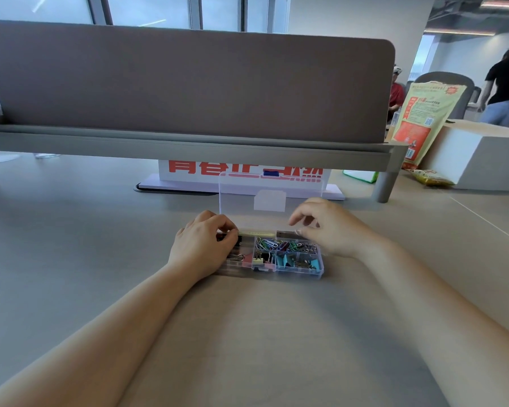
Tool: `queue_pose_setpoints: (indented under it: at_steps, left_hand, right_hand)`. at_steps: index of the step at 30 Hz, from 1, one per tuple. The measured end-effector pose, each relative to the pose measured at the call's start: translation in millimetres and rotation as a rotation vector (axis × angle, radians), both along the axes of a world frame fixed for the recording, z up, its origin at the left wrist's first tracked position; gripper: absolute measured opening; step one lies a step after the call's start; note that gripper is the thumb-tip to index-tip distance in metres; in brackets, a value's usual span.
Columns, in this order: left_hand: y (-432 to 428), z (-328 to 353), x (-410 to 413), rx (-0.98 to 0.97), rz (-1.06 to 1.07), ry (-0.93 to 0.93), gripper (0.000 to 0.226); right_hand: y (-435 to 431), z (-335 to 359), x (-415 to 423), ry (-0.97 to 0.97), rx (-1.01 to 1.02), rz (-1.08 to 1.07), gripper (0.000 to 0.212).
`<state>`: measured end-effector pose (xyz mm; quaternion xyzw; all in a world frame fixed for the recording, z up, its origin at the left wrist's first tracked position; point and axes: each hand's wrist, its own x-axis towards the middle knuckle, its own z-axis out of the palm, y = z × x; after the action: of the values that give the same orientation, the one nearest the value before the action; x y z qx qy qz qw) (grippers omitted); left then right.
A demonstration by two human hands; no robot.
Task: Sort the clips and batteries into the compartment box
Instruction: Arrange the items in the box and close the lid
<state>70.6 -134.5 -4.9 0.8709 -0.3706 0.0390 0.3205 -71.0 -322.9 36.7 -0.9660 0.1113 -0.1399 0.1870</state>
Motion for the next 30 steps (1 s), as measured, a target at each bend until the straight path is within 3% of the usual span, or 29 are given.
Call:
queue_pose_setpoints:
  at_steps: [3, 7, 10, 20, 22, 24, 27, 30]
  left_hand:
    - [0, 0, 0, -0.008, -0.004, -0.006, 0.015]
    - [0, 0, 0, -0.026, -0.002, -0.008, 0.012]
    - [1, -1, 0, -0.033, -0.002, -0.013, 0.011]
    - [4, 1, 2, -0.003, -0.015, -0.027, 0.026]
    - [6, 0, 1, 0.019, -0.025, -0.032, 0.028]
    - [6, -2, 1, -0.029, -0.015, -0.019, 0.026]
    - [5, -1, 3, -0.268, 0.052, 0.148, 0.022]
    - [2, 5, 2, -0.523, 0.025, 0.408, 0.037]
  right_hand:
    - [-6, -1, -3, 0.032, -0.133, -0.087, 0.011]
    - [-6, -7, -1, 0.109, -0.187, -0.113, 0.034]
    - [-7, -8, -1, 0.106, -0.219, -0.142, 0.036]
    - [-5, -14, -7, 0.094, -0.135, -0.117, 0.038]
    - [-1, -14, -10, 0.034, -0.260, -0.165, 0.035]
    - [1, -16, -11, -0.186, -0.337, -0.236, 0.030]
    - [3, -22, -8, -0.576, -0.069, -0.365, 0.017]
    - [12, -22, -4, -0.650, 0.490, -0.434, 0.036]
